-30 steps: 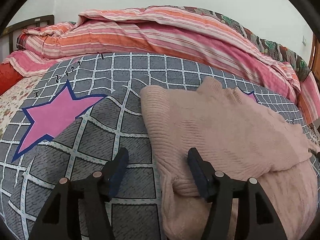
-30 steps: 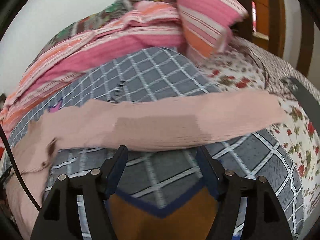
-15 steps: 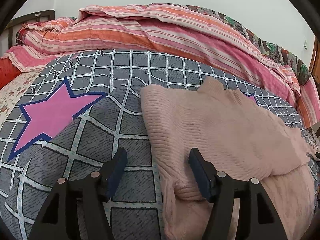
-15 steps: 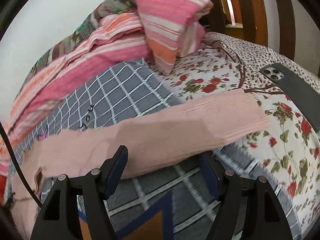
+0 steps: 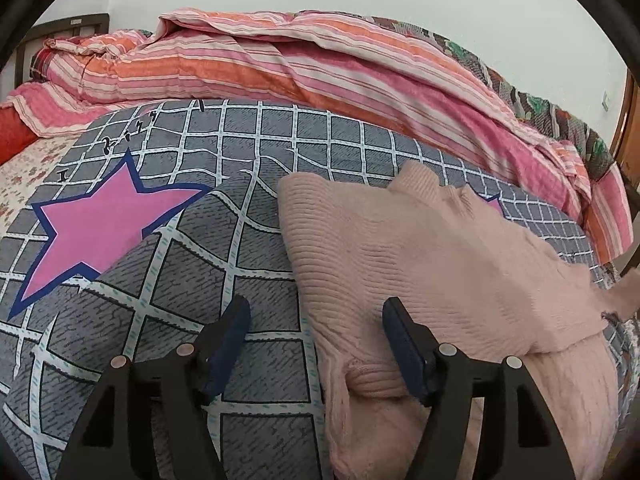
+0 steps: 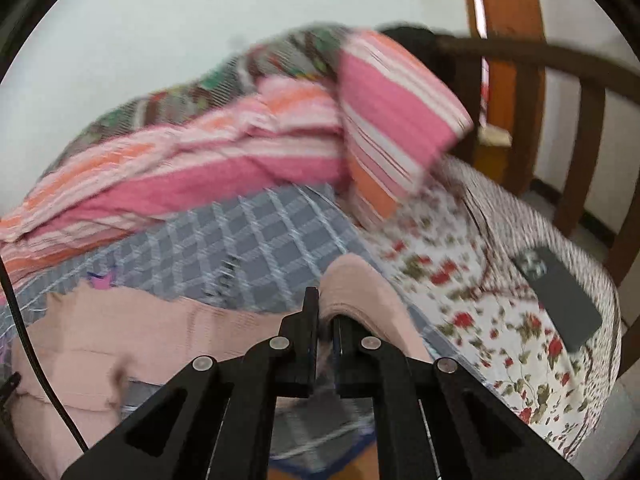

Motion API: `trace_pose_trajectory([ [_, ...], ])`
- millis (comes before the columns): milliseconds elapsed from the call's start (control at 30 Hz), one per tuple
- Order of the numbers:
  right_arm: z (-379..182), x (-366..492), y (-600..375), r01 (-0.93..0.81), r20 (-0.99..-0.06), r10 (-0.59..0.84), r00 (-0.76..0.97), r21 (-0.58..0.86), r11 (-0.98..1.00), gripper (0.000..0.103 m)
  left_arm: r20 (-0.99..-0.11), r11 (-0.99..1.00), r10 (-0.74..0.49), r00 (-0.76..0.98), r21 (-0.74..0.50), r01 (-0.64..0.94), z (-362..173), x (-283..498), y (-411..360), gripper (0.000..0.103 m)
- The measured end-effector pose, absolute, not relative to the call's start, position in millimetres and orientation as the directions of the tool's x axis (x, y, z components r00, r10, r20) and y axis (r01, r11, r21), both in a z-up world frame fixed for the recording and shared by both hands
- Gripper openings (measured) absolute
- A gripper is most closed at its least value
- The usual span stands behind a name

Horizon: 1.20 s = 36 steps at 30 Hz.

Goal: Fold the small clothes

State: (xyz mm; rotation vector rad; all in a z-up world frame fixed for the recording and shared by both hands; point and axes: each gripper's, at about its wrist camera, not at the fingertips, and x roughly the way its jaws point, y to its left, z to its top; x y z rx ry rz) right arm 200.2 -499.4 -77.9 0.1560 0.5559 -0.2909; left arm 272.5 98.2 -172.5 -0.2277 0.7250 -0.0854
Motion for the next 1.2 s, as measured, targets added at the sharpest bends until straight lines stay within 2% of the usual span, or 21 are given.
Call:
trace_pose_trajectory([
  [200, -23.6, 199.1, -376.8, 0.105, -0.473, -0.101, 0.875, -0.018, 0.994, 0.006, -0.592, 0.929, -0.222, 0.775, -0.370, -0.017, -167.7, 257.8, 119.4, 0.069],
  [333, -10.6, 202.1, -291.1, -0.049, -0.467, 0.029, 0.884, -0.032, 0.998, 0.006, -0.564, 0.869, -0.280, 0.777, -0.493, -0.044, -164.9, 239.2, 142.3, 0.069],
  [467, -33.8, 216.6, -200.6, -0.220, -0.508, 0.193, 0.840, 0.006, 0.975, 0.006, -0.543, 0.885, -0.299, 0.785, -0.466, 0.014, -154.2, 216.9, 150.7, 0.072],
  [600, -82.5, 241.5, -138.3, -0.289, -0.605, 0.255, 0.754, 0.042, 0.956, 0.006, -0.575, 0.901, -0.268, 0.773, -0.433, -0.009, -153.2, 200.4, 165.3, 0.073],
  [667, -104.6, 258.4, -122.0, -0.284, -0.648, 0.276, 0.710, 0.096, 0.954, 0.011, -0.588, 0.899, -0.274, 0.761, -0.439, -0.016, -155.9, 194.2, 170.0, 0.073],
  [733, -115.2, 264.8, -112.5, -0.294, -0.668, 0.307, 0.678, 0.136, 0.946, 0.023, -0.601, 0.907, -0.264, 0.754, -0.421, -0.018, -158.7, 186.9, 171.8, 0.073],
  [800, -114.7, 260.5, -108.7, -0.315, -0.656, 0.328, 0.679, 0.143, 0.938, 0.051, -0.618, 0.920, -0.252, 0.745, -0.393, -0.014, -160.1, 182.6, 169.7, 0.073],
  [867, -110.3, 249.4, -107.0, -0.350, -0.646, 0.324, 0.691, 0.092, 0.932, 0.062, -0.619, 0.923, -0.258, 0.742, -0.386, -0.001, -159.0, 180.6, 165.4, 0.073],
  [1033, -105.1, 217.0, -137.5, -0.286, -0.624, 0.165, 0.764, -0.098, 0.953, 0.065, -0.568, 0.905, -0.336, 0.751, -0.417, 0.089, -145.2, 182.4, 142.6, 0.073],
  [1067, -106.2, 213.3, -150.3, -0.263, -0.625, 0.141, 0.767, -0.105, 0.959, 0.067, -0.567, 0.902, -0.351, 0.745, -0.418, 0.107, -143.5, 184.3, 135.4, 0.073],
  [1200, -120.2, 201.1, -216.9, -0.167, -0.650, 0.064, 0.757, -0.098, 0.981, 0.068, -0.574, 0.895, -0.400, 0.715, -0.413, 0.169, -139.9, 192.9, 101.6, 0.073],
])
